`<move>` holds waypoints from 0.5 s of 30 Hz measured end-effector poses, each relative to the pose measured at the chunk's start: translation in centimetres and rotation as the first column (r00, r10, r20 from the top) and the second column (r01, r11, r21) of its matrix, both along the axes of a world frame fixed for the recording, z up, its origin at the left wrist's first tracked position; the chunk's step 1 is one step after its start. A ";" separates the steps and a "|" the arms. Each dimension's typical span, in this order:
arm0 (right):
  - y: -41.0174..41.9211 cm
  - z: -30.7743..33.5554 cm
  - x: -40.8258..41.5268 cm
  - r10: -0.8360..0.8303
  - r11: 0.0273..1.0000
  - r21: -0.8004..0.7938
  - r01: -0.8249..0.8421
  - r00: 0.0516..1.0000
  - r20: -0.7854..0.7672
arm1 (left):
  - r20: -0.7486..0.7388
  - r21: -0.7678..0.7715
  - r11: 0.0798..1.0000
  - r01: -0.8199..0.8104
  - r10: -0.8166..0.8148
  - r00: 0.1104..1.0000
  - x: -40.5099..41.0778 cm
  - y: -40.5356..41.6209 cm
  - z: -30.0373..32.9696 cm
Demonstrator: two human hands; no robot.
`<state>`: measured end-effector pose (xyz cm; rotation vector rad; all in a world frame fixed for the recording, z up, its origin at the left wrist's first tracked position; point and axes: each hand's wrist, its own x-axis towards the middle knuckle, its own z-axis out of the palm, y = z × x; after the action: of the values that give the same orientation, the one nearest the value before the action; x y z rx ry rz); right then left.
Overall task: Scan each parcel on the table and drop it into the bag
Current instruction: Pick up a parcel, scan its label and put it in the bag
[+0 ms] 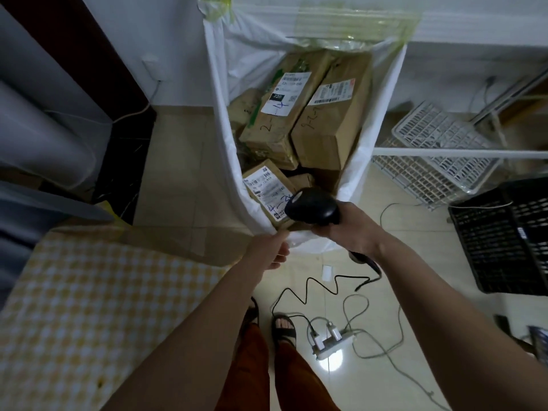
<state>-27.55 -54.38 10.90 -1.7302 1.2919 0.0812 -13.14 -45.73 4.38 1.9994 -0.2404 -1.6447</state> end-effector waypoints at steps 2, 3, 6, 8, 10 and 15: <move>1.1 0.9 0.9 0.005 1.000 0.013 -0.006 0.997 0.080 | 0.138 -0.026 0.997 0.075 -0.070 0.988 0.9 1.6 -0.1; 1.7 1.5 1.6 0.024 0.999 0.027 -0.027 0.994 0.111 | 0.219 -0.028 0.996 0.087 -0.078 0.973 1.6 2.4 0.2; 4.1 2.6 4.3 0.108 0.993 0.030 -0.115 0.979 0.173 | 0.490 0.079 0.937 0.341 -0.334 0.805 3.3 6.3 2.3; 6.2 3.4 6.5 0.175 0.983 0.024 -0.184 0.963 0.203 | 0.589 0.139 0.949 0.284 -0.310 0.746 4.3 9.4 3.9; 8.8 4.2 8.8 0.254 0.965 0.013 -0.263 0.945 0.208 | 0.637 0.200 0.953 0.226 -0.302 0.709 5.8 12.9 4.4; 16.6 6.4 14.0 0.432 0.879 0.098 -0.466 0.867 0.250 | 0.733 0.296 0.953 0.070 -0.273 0.623 8.5 23.6 6.1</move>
<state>-13.57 -37.75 17.34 -1.8161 0.6801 0.2456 -4.59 -22.17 10.47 2.8663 -0.5799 -0.8107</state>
